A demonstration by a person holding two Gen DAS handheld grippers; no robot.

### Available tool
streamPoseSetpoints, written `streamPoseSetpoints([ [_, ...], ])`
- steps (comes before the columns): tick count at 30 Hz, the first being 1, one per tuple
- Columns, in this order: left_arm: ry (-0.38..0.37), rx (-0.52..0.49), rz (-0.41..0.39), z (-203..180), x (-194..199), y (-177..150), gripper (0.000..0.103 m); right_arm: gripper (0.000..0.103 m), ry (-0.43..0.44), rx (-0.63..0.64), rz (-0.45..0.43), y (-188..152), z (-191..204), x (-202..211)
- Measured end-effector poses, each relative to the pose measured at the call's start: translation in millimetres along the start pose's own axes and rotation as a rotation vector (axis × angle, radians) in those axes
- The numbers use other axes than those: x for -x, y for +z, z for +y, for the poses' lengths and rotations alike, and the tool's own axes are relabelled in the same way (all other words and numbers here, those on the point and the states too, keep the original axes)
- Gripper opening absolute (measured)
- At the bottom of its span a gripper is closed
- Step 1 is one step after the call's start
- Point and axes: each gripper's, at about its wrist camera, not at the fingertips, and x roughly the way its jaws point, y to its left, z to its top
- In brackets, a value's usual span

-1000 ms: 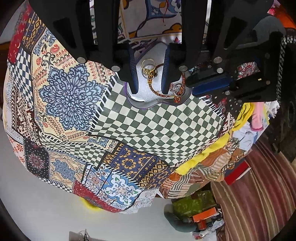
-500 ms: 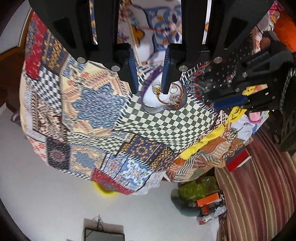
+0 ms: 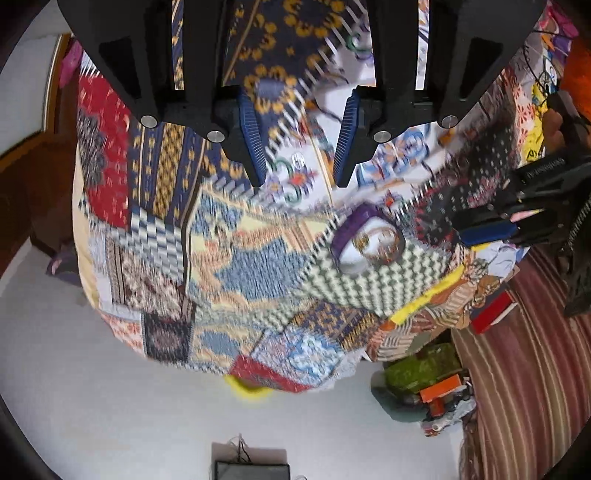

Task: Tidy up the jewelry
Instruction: 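Move both grippers back to the red beaded bracelet on the quilt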

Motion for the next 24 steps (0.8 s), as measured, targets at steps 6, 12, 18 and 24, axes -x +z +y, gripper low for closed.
streamPoseSetpoints([
  [6, -0.009, -0.020, 0.052, -12.7, -17.6, -9.4, 0.031, 0.035, 0.029, -0.013, 0.071, -22.8, -4.7, -19.7],
  [12, -0.007, -0.012, 0.084, -14.2, -30.6, -19.0, 0.031, 0.035, 0.019, 0.045, 0.128, -32.2, 9.0, -47.1],
  [18, 0.002, -0.003, 0.111, -7.4, -37.7, -24.1, 0.031, 0.035, 0.023, 0.076, 0.125, -33.1, 8.1, -53.0],
  [24, 0.002, -0.012, 0.132, -12.0, -47.2, -25.4, 0.031, 0.009, 0.033, 0.106, 0.113, -35.1, 14.3, -56.4],
])
